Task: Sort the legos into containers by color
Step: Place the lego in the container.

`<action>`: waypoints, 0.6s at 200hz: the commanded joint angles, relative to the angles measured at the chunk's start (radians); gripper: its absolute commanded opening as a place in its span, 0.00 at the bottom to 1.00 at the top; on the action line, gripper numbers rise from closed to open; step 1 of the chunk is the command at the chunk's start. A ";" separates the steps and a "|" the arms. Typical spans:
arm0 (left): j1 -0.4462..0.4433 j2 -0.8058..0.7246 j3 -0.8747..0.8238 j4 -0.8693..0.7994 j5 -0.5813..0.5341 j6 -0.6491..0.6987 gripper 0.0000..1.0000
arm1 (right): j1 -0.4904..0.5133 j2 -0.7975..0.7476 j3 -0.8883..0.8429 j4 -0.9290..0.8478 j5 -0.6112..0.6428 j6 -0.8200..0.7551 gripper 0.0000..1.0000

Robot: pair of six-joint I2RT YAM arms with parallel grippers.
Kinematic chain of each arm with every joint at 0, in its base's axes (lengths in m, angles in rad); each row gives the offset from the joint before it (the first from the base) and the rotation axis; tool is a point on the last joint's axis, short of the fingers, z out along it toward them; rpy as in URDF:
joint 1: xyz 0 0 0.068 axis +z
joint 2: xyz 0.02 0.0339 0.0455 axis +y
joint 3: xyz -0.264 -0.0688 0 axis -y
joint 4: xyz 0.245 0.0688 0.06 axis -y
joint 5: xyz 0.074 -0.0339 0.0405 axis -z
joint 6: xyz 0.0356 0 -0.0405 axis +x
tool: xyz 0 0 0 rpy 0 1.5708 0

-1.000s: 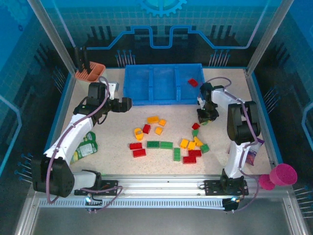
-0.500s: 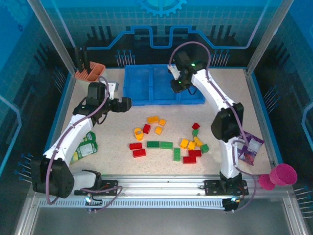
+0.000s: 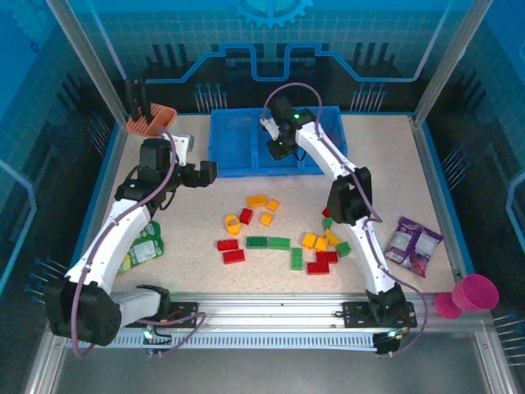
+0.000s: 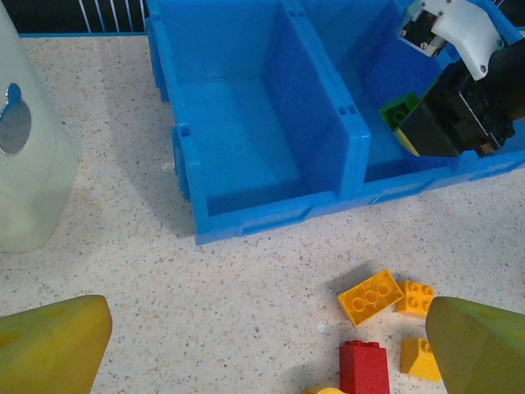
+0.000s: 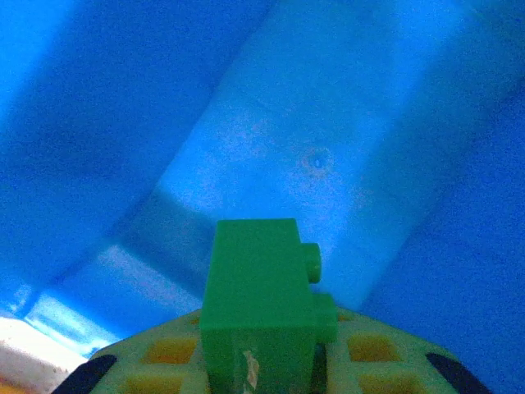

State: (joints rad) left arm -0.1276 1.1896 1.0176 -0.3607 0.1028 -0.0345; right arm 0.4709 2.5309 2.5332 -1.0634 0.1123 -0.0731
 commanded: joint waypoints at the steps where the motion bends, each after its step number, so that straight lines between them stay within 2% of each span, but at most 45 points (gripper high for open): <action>1: -0.004 0.022 -0.002 0.002 0.021 0.005 0.99 | 0.019 0.052 0.006 0.054 -0.003 -0.021 0.24; 58: -0.004 0.034 -0.004 0.004 0.023 0.002 0.99 | 0.027 0.120 0.016 0.066 0.043 -0.051 0.26; 120: -0.004 0.057 0.006 -0.005 0.041 -0.001 0.99 | 0.024 0.105 -0.003 0.085 -0.007 -0.037 0.40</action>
State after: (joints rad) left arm -0.1276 1.2335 1.0176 -0.3614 0.1120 -0.0349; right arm 0.4873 2.6450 2.5340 -0.9745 0.1410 -0.1131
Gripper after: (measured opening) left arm 0.994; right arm 0.370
